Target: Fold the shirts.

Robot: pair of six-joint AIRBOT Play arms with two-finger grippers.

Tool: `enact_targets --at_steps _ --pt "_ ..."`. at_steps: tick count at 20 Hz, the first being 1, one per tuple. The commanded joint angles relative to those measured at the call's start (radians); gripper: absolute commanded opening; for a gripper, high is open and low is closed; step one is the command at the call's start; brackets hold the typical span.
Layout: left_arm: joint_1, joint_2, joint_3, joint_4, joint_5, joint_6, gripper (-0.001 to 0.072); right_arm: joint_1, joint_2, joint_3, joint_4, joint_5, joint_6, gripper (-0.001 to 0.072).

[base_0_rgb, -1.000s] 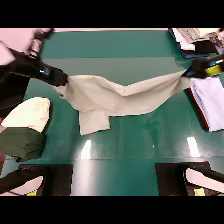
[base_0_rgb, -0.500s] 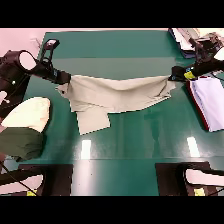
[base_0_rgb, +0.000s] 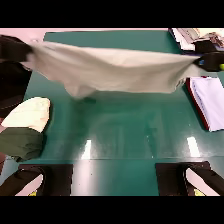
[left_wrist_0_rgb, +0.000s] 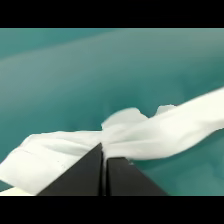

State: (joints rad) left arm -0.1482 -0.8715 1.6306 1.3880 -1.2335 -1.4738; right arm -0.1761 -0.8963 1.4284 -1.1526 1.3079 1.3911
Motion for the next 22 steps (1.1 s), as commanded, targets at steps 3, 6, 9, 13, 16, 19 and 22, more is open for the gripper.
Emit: enact_targets --at_steps 3,6,9,13,16,19,22 --pt "0.001 0.177 0.157 -0.066 -0.095 -0.069 0.0028 -0.162 0.21 0.0 0.012 0.122 0.016 0.0011" --pt "0.001 0.139 0.152 -0.097 -0.133 -0.071 0.0028 -0.208 0.166 0.002 0.08 0.203 0.018 0.0011" --pt "0.001 0.002 0.093 -0.107 -0.193 -0.033 0.0029 -0.139 0.031 0.001 0.067 0.237 0.029 0.001" --pt "0.001 -0.259 -0.103 -0.114 -0.157 -0.008 0.0029 0.003 -0.24 0.001 -0.057 0.241 0.07 0.0011" --pt "0.002 -0.471 -0.209 -0.101 -0.056 0.008 0.0043 0.046 -0.439 0.002 -0.036 0.179 0.061 0.0061" --pt "0.002 -0.571 -0.209 -0.092 -0.006 0.005 0.0662 0.012 -0.547 0.03 0.106 0.131 0.047 0.0451" --pt "0.007 -0.551 -0.184 0.054 -0.022 -0.002 0.0663 -0.053 -0.558 0.11 0.165 0.191 0.023 0.0425"
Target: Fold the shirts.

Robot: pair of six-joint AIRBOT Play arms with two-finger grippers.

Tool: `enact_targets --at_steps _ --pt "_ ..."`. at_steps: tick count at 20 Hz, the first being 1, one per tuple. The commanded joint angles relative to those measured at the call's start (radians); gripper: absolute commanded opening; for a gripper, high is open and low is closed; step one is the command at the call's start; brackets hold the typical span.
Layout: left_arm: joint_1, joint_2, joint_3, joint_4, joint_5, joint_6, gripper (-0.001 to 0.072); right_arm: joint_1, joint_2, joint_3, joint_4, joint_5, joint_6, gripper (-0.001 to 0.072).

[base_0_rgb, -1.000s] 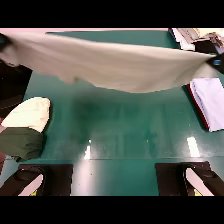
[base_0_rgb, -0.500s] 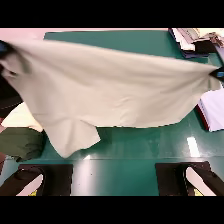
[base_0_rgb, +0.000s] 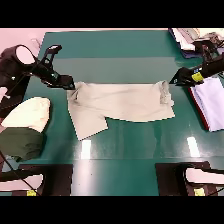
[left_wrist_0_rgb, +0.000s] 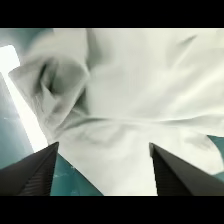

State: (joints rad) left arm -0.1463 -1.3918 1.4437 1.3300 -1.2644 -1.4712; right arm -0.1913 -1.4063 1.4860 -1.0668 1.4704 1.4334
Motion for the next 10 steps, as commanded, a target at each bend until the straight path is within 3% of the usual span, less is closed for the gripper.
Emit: enact_targets --at_steps 1,6,10 --pt "0.025 -0.015 0.003 0.134 -0.001 -0.024 0.0664 -0.054 -0.03 0.063 0.08 0.05 -0.022 0.0425" --pt "0.155 0.0 -0.09 -0.091 0.001 -0.02 0.0663 -0.084 0.089 0.062 0.077 0.069 -0.03 0.0425" --pt "0.161 0.0 -0.3 -0.139 0.113 -0.021 0.0663 -0.048 0.126 0.062 0.077 0.067 -0.031 0.0425"
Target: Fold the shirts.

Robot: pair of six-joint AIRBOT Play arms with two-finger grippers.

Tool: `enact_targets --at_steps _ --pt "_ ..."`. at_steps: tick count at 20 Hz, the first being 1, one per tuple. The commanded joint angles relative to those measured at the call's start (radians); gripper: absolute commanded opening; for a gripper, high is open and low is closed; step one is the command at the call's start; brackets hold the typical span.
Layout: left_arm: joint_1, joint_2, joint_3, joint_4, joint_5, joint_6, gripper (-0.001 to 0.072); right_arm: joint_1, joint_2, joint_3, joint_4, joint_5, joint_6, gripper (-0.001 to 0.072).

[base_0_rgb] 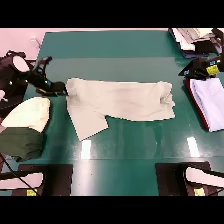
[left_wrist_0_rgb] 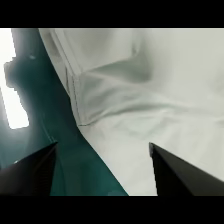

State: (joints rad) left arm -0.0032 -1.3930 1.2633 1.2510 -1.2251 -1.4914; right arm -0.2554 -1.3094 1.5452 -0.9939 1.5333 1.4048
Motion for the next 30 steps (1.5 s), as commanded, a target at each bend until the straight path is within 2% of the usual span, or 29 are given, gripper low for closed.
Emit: enact_targets --at_steps 1,5,8,11,13,14,15,19,22,26,28,30 --pt "0.018 0.001 -0.165 -0.066 0.109 0.0 0.0663 0.026 0.029 0.003 0.005 0.003 -0.003 0.0425" --pt "0.017 -0.013 -0.266 -0.159 0.215 0.01 0.0663 0.073 0.021 0.003 0.003 0.003 -0.003 0.0425" --pt "0.017 -0.048 -0.271 -0.243 0.222 0.043 0.0663 0.097 0.021 0.003 0.003 0.004 -0.002 0.0425" --pt "0.018 -0.053 -0.266 -0.262 0.216 0.053 0.0651 0.098 0.021 0.003 0.003 0.008 -0.002 0.0425" --pt "0.018 -0.035 -0.252 -0.256 0.183 0.061 0.0249 0.095 0.021 0.003 0.002 0.019 -0.002 0.0425" --pt "0.018 -0.021 -0.24 -0.252 0.164 0.061 0.0108 0.095 0.023 0.003 -0.001 0.025 -0.002 0.0425" --pt "0.018 0.003 -0.222 -0.235 0.152 0.064 0.0029 0.095 0.024 0.003 -0.003 0.028 -0.002 0.0424" --pt "0.018 0.132 -0.126 -0.155 0.107 0.064 0.0029 0.068 0.026 0.003 -0.004 0.067 -0.002 0.0425" --pt "0.018 0.208 -0.09 -0.161 0.082 0.064 0.0029 -0.013 0.056 -0.079 -0.005 0.07 -0.004 0.0425" --pt "0.017 0.219 -0.095 -0.162 0.019 0.072 0.0029 -0.188 0.151 -0.385 -0.004 -0.016 -0.016 0.0434" --pt "0.018 0.219 -0.1 -0.162 0.015 0.072 0.0029 -0.26 0.169 -0.554 -0.003 -0.038 -0.047 0.0512" --pt "0.017 0.219 -0.1 -0.162 0.011 0.071 0.0029 -0.295 0.169 -0.71 -0.001 -0.1 -0.065 0.0514"
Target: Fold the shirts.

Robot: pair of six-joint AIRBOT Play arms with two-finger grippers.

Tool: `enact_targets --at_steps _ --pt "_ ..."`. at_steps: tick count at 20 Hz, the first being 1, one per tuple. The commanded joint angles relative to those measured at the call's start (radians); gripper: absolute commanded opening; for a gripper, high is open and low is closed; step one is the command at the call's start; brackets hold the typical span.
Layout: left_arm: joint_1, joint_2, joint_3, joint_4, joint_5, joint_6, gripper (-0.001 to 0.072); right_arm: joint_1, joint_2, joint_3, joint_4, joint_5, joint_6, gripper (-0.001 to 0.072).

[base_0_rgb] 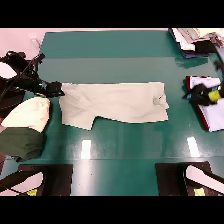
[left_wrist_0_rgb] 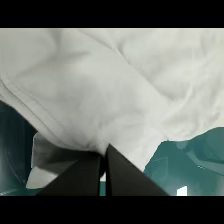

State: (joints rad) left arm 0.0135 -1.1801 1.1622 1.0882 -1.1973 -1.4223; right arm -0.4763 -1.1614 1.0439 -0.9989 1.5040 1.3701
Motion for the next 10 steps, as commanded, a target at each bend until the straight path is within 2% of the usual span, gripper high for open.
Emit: enact_targets --at_steps 1,4,7,9,10 --pt "0.001 0.006 0.001 0.001 -0.019 0.002 0.0029 -0.076 0.021 -0.275 0.007 -0.121 -0.033 0.0513" --pt "0.0 0.006 0.001 0.001 -0.019 0.001 0.0029 -0.028 0.018 -0.397 0.059 -0.255 -0.051 0.0512" --pt "0.001 0.006 0.001 0.001 -0.027 -0.001 0.0029 0.064 -0.047 -0.412 0.121 -0.328 -0.053 0.0509" --pt "0.001 0.006 0.001 0.002 -0.045 -0.001 0.0029 0.137 -0.112 -0.38 0.138 -0.375 -0.052 0.0479" --pt "0.001 0.006 0.001 0.003 -0.052 -0.001 0.0029 0.169 -0.133 -0.361 0.138 -0.399 -0.051 0.0429"
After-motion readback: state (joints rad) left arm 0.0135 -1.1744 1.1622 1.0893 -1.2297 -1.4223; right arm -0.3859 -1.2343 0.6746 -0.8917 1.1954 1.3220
